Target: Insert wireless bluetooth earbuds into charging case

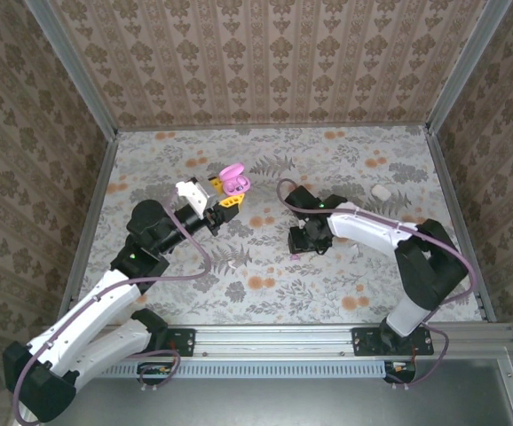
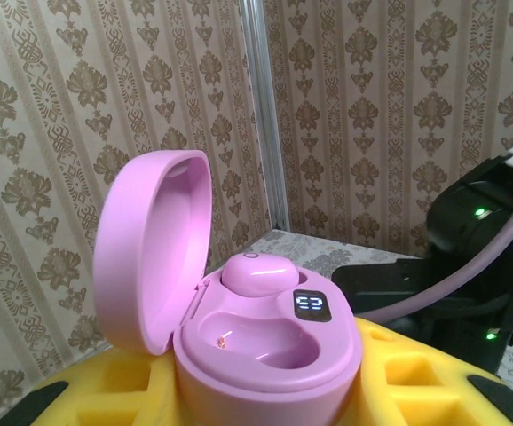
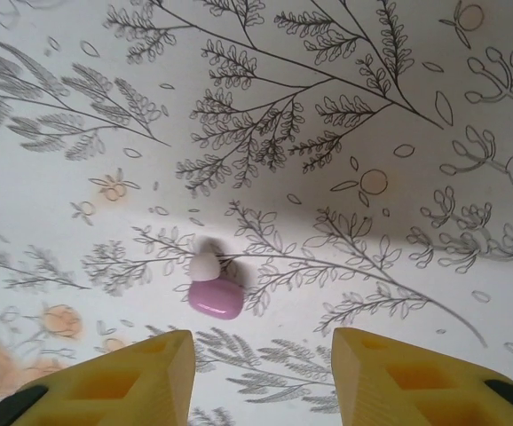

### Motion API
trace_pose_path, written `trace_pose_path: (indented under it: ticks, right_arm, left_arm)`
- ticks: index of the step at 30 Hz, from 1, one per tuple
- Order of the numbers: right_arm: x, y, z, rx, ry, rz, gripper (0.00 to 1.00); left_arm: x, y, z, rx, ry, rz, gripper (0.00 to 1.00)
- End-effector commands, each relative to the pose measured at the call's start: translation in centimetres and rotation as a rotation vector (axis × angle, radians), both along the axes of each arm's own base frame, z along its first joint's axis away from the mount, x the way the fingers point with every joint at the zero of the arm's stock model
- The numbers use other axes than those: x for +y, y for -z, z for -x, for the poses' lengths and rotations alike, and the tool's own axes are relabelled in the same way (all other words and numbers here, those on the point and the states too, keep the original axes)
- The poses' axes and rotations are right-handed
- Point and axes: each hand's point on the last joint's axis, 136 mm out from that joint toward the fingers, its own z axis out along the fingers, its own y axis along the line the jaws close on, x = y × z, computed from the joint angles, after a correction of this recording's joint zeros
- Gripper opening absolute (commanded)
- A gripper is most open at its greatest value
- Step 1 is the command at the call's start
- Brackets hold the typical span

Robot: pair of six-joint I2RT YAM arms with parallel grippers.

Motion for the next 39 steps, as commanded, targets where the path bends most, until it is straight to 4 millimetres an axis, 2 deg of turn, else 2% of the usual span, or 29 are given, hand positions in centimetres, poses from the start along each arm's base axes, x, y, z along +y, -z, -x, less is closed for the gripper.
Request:
trace_pose_path:
  ticks: [1,5,14,21,30,39]
  right_arm:
    - [1.9,-0.9,-0.8,-0.023,0.081,-0.133,0.45]
    - [2.4,-0.3,-1.4,-0.008,0.055,-0.113,0.42]
    - [2.8,2.3,-2.2,0.045,0.010,-0.035,0.42]
    - [3.3,3.6,-1.6,0.109,-0.040,-0.020,0.40]
    - [4.3,3.9,-0.4,0.143,-0.103,-0.009,0.38]
    - [5.3,3.4,0.8,0.168,-0.165,-0.027,0.38]
  left_arm:
    - [0.0,-2.0,0.2,-0.055,0.009,0.033,0.34]
    - [-0.2,-1.8,0.1,-0.045,0.016,0.031,0.34]
    - [0.0,-1.8,0.1,-0.048,0.009,0.030,0.34]
    - [-0.1,-1.6,0.0,-0.040,0.010,0.026,0.34]
    - [-0.2,-1.6,0.0,-0.040,0.011,0.028,0.34]
    - [-0.3,-1.7,0.0,-0.040,0.018,0.031,0.34]
